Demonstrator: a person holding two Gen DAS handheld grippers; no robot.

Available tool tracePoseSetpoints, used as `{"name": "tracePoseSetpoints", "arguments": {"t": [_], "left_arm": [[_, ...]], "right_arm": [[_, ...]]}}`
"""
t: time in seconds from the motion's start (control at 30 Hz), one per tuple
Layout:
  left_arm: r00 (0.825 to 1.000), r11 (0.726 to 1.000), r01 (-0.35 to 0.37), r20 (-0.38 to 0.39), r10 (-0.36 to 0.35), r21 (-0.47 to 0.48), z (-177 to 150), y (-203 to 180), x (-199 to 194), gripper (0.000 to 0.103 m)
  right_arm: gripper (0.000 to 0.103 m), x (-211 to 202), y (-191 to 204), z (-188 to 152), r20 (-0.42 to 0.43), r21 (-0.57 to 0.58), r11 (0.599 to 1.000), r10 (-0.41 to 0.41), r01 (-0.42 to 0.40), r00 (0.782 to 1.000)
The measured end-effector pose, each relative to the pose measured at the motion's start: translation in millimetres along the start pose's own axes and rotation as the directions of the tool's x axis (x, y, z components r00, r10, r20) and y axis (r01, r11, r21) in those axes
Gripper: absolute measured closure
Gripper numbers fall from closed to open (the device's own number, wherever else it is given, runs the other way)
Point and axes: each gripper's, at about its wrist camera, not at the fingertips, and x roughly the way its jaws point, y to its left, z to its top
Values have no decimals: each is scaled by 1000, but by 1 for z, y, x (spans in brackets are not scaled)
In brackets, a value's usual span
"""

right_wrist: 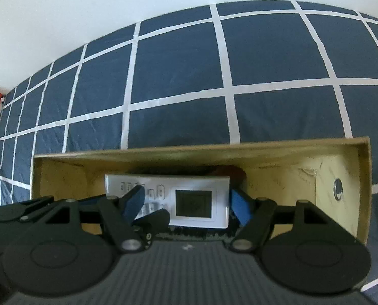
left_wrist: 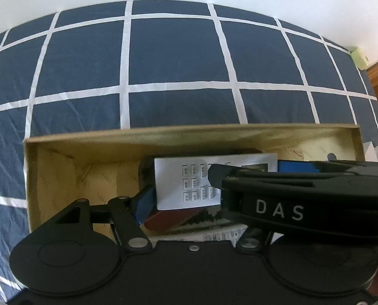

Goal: Organize objects
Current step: 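Lower the keypad remote into the box onto the phone case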

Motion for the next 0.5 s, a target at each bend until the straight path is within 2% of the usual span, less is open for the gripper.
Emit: {"name": "tracePoseSetpoints", "arguments": {"t": [0.5], "left_arm": [[1000, 1000, 6, -26, -7, -17, 8, 5, 15, 38]], "right_arm": [[28, 20, -4, 10, -26, 1, 1000, -2, 2, 1000]]}}
